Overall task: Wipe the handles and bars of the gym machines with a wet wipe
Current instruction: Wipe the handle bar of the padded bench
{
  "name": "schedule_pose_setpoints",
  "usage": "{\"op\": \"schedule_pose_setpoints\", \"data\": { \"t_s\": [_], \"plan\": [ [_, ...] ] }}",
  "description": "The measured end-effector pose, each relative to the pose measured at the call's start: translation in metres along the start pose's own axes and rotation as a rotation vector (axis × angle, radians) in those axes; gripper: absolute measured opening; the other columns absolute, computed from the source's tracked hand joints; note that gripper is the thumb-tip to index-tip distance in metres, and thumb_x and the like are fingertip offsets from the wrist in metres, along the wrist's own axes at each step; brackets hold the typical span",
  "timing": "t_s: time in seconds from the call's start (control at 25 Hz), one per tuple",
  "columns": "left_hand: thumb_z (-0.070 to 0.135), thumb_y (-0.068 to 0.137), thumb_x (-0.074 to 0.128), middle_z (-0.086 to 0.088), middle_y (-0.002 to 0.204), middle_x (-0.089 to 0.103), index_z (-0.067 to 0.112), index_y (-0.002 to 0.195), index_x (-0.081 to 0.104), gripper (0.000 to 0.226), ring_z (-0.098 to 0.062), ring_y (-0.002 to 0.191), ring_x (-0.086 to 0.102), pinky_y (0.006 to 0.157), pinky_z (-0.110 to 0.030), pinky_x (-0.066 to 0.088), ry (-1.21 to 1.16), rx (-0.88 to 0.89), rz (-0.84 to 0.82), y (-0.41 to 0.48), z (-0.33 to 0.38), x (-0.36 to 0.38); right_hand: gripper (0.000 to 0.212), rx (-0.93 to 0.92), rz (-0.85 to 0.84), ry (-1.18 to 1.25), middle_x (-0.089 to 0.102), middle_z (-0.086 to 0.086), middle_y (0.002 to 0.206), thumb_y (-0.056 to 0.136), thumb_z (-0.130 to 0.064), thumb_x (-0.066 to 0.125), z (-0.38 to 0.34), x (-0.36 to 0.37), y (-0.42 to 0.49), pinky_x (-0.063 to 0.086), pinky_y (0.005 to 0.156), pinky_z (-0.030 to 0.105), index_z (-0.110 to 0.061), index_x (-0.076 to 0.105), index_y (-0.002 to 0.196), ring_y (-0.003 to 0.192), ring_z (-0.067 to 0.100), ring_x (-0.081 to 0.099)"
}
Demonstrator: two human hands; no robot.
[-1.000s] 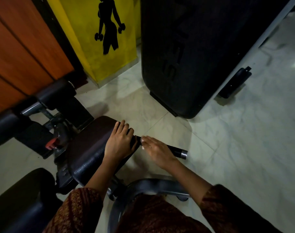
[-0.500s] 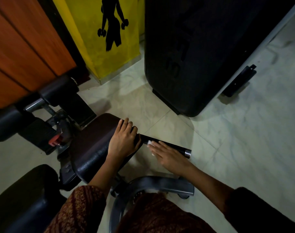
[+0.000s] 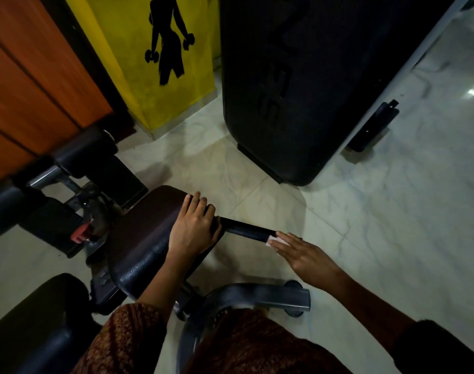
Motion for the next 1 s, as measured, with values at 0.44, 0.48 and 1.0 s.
{"op": "schedule_pose_setpoints", "data": {
  "t_s": [0.44,0.48,1.0],
  "plan": [
    [0.034,0.085,0.036,-0.023,0.098,0.064,0.0,0.086,0.064,0.044,-0.041,0.107,0.057,0.097,-0.051,0.042,0.004,0.002,-0.007,-0.001,0.001,-0.001,0.043,0.383,-0.105,0.283,0.028,0.013,0.15,0.098,-0.01,0.034,-0.007,-0.016,0.069,0.024,0.111,0.026,0.001,0.035,0.139,0.138,0.027,0.029],
    [0.034,0.084,0.035,-0.023,0.099,0.064,0.0,0.087,0.065,0.045,-0.041,0.107,0.057,0.097,-0.051,0.041,0.007,0.0,-0.012,-0.001,0.001,-0.001,0.045,0.348,-0.242,0.33,0.023,0.013,0.152,0.098,-0.006,0.033,-0.021,-0.006,0.087,0.019,0.111,0.028,-0.001,0.029,0.142,0.139,0.028,0.026],
    [0.034,0.085,0.037,-0.024,0.099,0.064,0.0,0.087,0.064,0.044,-0.042,0.108,0.057,0.097,-0.052,0.042,0.011,0.005,-0.01,-0.001,0.0,0.0,0.045,0.483,-0.208,0.428,0.038,0.011,0.144,0.094,-0.005,0.037,-0.007,-0.012,0.078,0.031,0.107,0.029,-0.007,0.036,0.139,0.134,0.023,0.035]
  ]
}}
Point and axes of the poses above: each hand's wrist, its own y-axis towards the middle knuckle, its own x-axis out of the palm, z = x × y, the point moved 5 cm from there along y, towards the middle knuckle
